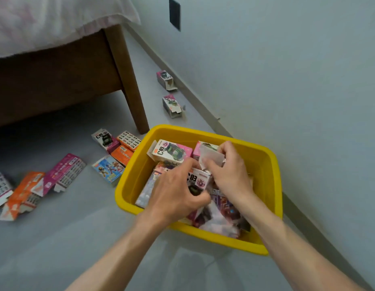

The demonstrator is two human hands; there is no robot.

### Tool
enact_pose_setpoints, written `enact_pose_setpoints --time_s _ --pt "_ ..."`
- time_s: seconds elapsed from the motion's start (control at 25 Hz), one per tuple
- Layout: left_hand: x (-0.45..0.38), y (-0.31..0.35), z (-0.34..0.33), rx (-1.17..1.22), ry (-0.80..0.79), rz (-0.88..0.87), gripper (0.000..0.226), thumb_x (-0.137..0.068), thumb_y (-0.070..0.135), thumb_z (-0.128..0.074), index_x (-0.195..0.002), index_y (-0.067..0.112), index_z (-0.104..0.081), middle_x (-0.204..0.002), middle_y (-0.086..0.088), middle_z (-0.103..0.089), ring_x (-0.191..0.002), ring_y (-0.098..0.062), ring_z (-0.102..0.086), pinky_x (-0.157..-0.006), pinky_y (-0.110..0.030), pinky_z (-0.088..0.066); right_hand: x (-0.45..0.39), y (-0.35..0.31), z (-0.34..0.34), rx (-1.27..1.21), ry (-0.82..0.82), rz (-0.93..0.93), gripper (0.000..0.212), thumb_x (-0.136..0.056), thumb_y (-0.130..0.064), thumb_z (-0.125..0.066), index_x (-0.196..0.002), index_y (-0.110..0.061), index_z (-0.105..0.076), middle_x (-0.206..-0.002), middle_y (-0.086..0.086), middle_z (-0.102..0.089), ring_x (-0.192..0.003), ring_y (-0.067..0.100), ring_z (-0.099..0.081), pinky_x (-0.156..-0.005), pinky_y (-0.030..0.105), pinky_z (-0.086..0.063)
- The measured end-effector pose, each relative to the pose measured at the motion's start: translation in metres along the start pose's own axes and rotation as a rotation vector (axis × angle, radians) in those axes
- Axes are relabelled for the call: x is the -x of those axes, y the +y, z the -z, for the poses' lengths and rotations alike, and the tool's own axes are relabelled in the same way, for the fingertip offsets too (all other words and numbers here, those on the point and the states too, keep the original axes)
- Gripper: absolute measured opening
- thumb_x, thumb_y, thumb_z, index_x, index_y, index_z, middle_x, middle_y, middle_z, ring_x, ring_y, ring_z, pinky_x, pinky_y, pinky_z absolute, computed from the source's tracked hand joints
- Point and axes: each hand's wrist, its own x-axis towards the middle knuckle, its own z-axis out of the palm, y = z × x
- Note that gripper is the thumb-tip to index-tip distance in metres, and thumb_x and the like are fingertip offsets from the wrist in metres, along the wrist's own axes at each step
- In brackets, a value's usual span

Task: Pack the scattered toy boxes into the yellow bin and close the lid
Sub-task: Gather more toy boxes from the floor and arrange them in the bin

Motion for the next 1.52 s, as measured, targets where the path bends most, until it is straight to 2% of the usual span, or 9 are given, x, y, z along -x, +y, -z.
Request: enact_pose_setpoints --time_s 0.16,0.32,0.4,0.6,0.68,1.04,1.2,1.32,1.52 --pt "-0.003 0.014 -0.014 0.012 -0.040 0.015 0.053 -0.068 0.054 -0.063 -0.112 0.043 -0.035 -0.076 0.017 -0.059 -0.066 -0.010 -0.061 -0.057 -0.034 -0.049 0.022 0.008 0.014 -0.004 -0.120 0.131 0.041 -0.084 -0.066 -0.059 -0.085 -0.027 -0.044 -0.080 -0.007 -0.064 -0.070 0.009 -0.060 -0.054 0.026 -0.045" --pt "-0.008 0.015 -0.020 0.262 -0.148 0.060 0.069 -0.069 0.045 -0.075 -0.125 0.044 -0.034 -0.101 0.020 -0.067 -0.085 -0.002 -0.066 -0.071 -0.032 -0.056 0.027 0.018 0.044 -0.128 -0.297 0.047 0.040 -0.067 -0.052 -0.076 -0.085 -0.032 -0.045 -0.103 -0.008 -0.070 -0.092 0.013 -0.067 -0.079 0.045 -0.055" --pt "-0.020 0.016 -0.025 0.444 -0.206 0.112 0.067 -0.076 0.056 -0.071 -0.133 0.050 -0.037 -0.122 0.026 -0.061 -0.107 0.005 -0.059 -0.084 -0.025 -0.053 0.009 0.027 0.076 -0.169 -0.141 0.009 0.038 -0.064 -0.045 -0.078 -0.083 -0.031 -0.049 -0.106 -0.002 -0.071 -0.096 0.022 -0.068 -0.081 0.055 -0.055" --pt "-0.064 0.006 -0.062 -0.478 -0.513 -0.108 0.076 -0.091 0.073 -0.038 -0.155 0.041 -0.014 -0.167 0.003 0.000 -0.153 -0.024 0.002 -0.119 -0.060 -0.001 -0.026 0.039 0.133 0.018 0.311 -0.086 0.036 -0.076 -0.038 -0.080 -0.074 -0.027 -0.046 -0.100 0.001 -0.065 -0.088 0.024 -0.068 -0.060 0.041 -0.057" --pt "-0.066 0.000 -0.075 -0.559 -0.568 -0.077 0.079 -0.090 0.076 -0.032 -0.155 0.043 -0.003 -0.167 0.002 0.007 -0.152 -0.028 0.009 -0.115 -0.067 0.004 -0.025 0.044 0.120 0.140 0.336 -0.083 0.040 -0.081 -0.039 -0.076 -0.069 -0.022 -0.043 -0.090 0.002 -0.059 -0.082 0.018 -0.062 -0.053 0.027 -0.042" --pt "-0.058 -0.019 -0.074 -0.646 -0.462 -0.039 0.081 -0.085 0.083 -0.024 -0.153 0.047 0.001 -0.167 0.005 0.006 -0.152 -0.033 0.007 -0.110 -0.073 0.005 -0.011 0.055 0.095 0.373 0.288 -0.092 0.042 -0.081 -0.047 -0.073 -0.070 -0.017 -0.045 -0.076 -0.001 -0.058 -0.066 0.017 -0.051 -0.051 0.027 -0.028" --pt "-0.054 -0.024 -0.074 -0.631 -0.448 -0.042 0.079 -0.086 0.082 -0.024 -0.152 0.049 0.002 -0.166 0.006 0.007 -0.152 -0.031 0.008 -0.109 -0.073 0.005 -0.015 0.054 0.061 0.879 0.198 0.152 0.034 -0.096 -0.044 -0.056 -0.107 -0.013 -0.054 -0.076 0.012 -0.066 -0.076 0.033 -0.057 -0.062 0.037 -0.040" --pt "-0.053 -0.024 -0.076 -0.642 -0.444 -0.042 0.079 -0.086 0.082 -0.024 -0.152 0.048 0.004 -0.166 0.006 0.008 -0.152 -0.031 0.010 -0.109 -0.073 0.006 -0.022 0.053 0.057 1.185 0.023 0.276 0.040 -0.104 -0.036 -0.032 -0.136 -0.016 -0.046 -0.120 0.014 -0.062 -0.096 0.034 -0.057 -0.070 0.041 -0.048" --pt "-0.055 -0.025 -0.077 -0.624 -0.462 -0.034 0.080 -0.086 0.082 -0.023 -0.152 0.049 0.007 -0.166 0.007 0.011 -0.152 -0.031 0.011 -0.110 -0.073 0.003 -0.037 0.045 0.078 1.257 -0.462 0.318 0.064 -0.089 -0.046 -0.059 -0.144 -0.038 -0.028 -0.148 0.000 -0.031 -0.116 0.029 -0.052 -0.067 0.039 -0.051"
